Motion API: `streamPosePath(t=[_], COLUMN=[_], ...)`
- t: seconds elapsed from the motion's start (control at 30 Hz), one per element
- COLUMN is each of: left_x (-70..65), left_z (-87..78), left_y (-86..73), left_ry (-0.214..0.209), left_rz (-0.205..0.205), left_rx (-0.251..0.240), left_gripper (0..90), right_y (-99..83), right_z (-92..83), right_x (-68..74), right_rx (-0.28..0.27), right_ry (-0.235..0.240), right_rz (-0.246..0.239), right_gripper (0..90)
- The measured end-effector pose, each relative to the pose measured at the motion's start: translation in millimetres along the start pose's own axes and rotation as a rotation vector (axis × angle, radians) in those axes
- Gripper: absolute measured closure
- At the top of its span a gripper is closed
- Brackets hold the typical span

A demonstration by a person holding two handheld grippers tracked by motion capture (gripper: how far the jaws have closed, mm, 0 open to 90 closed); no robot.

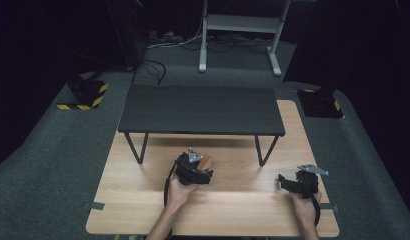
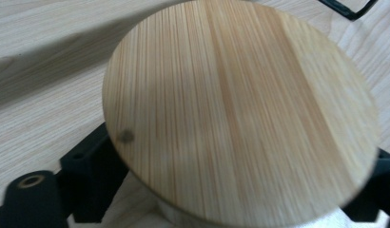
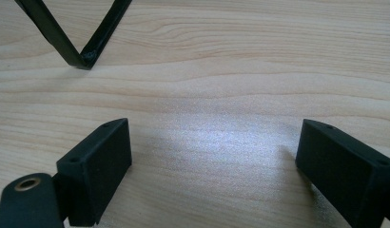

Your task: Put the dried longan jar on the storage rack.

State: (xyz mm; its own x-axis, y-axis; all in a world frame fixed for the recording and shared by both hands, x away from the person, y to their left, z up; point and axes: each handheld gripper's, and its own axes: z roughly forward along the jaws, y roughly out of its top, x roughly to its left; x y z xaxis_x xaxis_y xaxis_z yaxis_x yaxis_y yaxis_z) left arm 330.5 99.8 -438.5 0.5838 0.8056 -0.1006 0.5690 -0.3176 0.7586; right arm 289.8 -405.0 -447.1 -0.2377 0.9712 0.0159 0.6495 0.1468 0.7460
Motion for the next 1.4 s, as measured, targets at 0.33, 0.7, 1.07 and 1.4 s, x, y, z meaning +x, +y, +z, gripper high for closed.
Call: streamPosePath(t=[0.33,0.7,1.07,1.4], left_x=[-5.4,-6.2,-11.9,-31.3], left_z=[0.6,0.2,-9.8,-33.8], left_y=[0.3,-0.8,9.9,31.1], left_ry=[0.027,0.021,-0.002,-0.009], left_rz=[0.022,0.013,0.066,0.148], left_rx=[-0.002,-0.021,-0.007,0.005], left_gripper=[23.8,25.2,25.4,25.4], right_y=[-1.0,-1.4,-1.8,-2.3], right_z=[-0.3,-0.4,-0.7,-0.8], right_x=[-3.3,-4.7,-6.3,-7.6], right_rx=[-0.007,-0.009,-0.011,-0.013], right_ry=[0.012,0.017,0.023,0.026], right_rz=[0.015,0.019,0.026,0.027], right_gripper=[11.0,11.0,11.0,11.0])
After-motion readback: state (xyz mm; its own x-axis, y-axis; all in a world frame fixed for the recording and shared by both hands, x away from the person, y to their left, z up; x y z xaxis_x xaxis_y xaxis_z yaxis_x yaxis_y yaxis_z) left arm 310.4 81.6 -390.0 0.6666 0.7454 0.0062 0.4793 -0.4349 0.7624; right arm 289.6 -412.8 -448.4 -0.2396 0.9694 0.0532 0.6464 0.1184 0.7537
